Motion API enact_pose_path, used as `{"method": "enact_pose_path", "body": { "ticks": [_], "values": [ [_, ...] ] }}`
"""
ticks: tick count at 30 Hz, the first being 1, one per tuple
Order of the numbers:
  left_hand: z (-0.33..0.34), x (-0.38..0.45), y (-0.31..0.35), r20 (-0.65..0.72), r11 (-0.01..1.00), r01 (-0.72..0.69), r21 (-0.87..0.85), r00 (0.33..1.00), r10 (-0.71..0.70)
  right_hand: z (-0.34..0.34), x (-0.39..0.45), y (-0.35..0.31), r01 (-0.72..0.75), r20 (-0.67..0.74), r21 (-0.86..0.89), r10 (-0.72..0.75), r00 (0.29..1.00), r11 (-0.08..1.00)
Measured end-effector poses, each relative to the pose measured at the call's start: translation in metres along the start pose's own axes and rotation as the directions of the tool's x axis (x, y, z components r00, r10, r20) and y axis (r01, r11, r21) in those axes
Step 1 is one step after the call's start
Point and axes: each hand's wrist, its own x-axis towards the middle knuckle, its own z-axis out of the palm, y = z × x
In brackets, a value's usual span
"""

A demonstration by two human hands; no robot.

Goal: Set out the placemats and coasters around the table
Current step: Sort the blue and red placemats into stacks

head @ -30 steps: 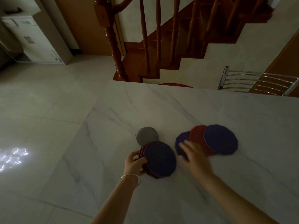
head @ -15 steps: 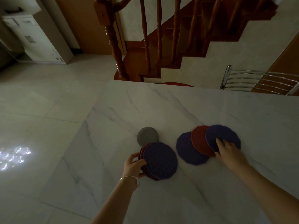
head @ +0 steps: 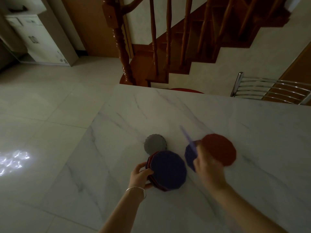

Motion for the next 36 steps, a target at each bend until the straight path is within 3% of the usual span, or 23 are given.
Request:
{"method": "enact_pose_path", "body": {
  "ticks": [3, 5, 8, 17, 19, 21, 23, 25, 28, 32, 34, 36],
  "values": [
    [0.000, -0.001, 0.000, -0.018, 0.999, 0.024, -0.043, 1.000, -0.024, 0.022, -0.038, -0.040, 0.226, 0.156, 0.035, -0.229, 0.961, 0.973],
    [-0.001, -0.001, 0.002, -0.022, 0.993, 0.078, -0.090, 0.997, -0.081, 0.032, -0.056, -0.054, 0.282, 0.281, 0.054, -0.285, 0.916, 0.958],
    [-0.001, 0.000, 0.004, 0.002, 0.989, 0.101, -0.104, 0.995, -0.102, 0.039, -0.066, -0.061, 0.292, 0.384, 0.071, -0.297, 0.874, 0.954],
    [0.000, -0.001, 0.000, 0.007, 1.000, -0.016, 0.005, 1.000, 0.016, 0.035, -0.058, -0.051, 0.254, 0.437, 0.191, -0.313, 0.843, 0.948],
    [-0.001, 0.000, 0.000, 0.023, 1.000, -0.024, 0.013, 0.999, 0.024, 0.034, -0.047, -0.034, 0.147, 0.376, 0.251, -0.237, 0.896, 0.957],
    [-0.001, 0.000, 0.000, 0.037, 0.999, -0.032, 0.024, 0.999, 0.031, 0.033, -0.031, -0.006, -0.072, 0.304, 0.195, 0.010, 0.952, 0.978],
    [-0.001, 0.001, 0.001, 0.035, 0.999, -0.037, 0.029, 0.999, 0.036, 0.030, -0.014, 0.025, -0.274, 0.308, 0.024, 0.253, 0.917, 0.962],
    [0.000, 0.001, 0.001, 0.032, 0.999, -0.039, 0.025, 0.999, 0.038, 0.028, -0.006, 0.052, -0.366, 0.394, -0.151, 0.395, 0.830, 0.919],
    [-0.001, 0.001, -0.001, 0.029, 0.999, -0.043, 0.029, 0.999, 0.042, 0.029, -0.007, 0.077, -0.323, 0.501, -0.249, 0.407, 0.763, 0.913],
    [-0.001, 0.002, -0.003, 0.037, 0.999, -0.048, 0.019, 0.998, 0.047, 0.028, -0.006, 0.082, -0.103, 0.539, -0.383, 0.313, 0.782, 0.918],
    [-0.001, 0.002, -0.003, 0.036, 0.998, -0.050, 0.022, 0.998, 0.049, 0.024, 0.000, 0.077, -0.009, 0.556, -0.355, 0.219, 0.802, 0.935],
    [-0.001, 0.002, -0.003, 0.026, 0.999, -0.051, 0.017, 0.998, 0.050, 0.020, 0.000, 0.076, -0.040, 0.493, -0.316, 0.200, 0.846, 0.948]
  ]
}}
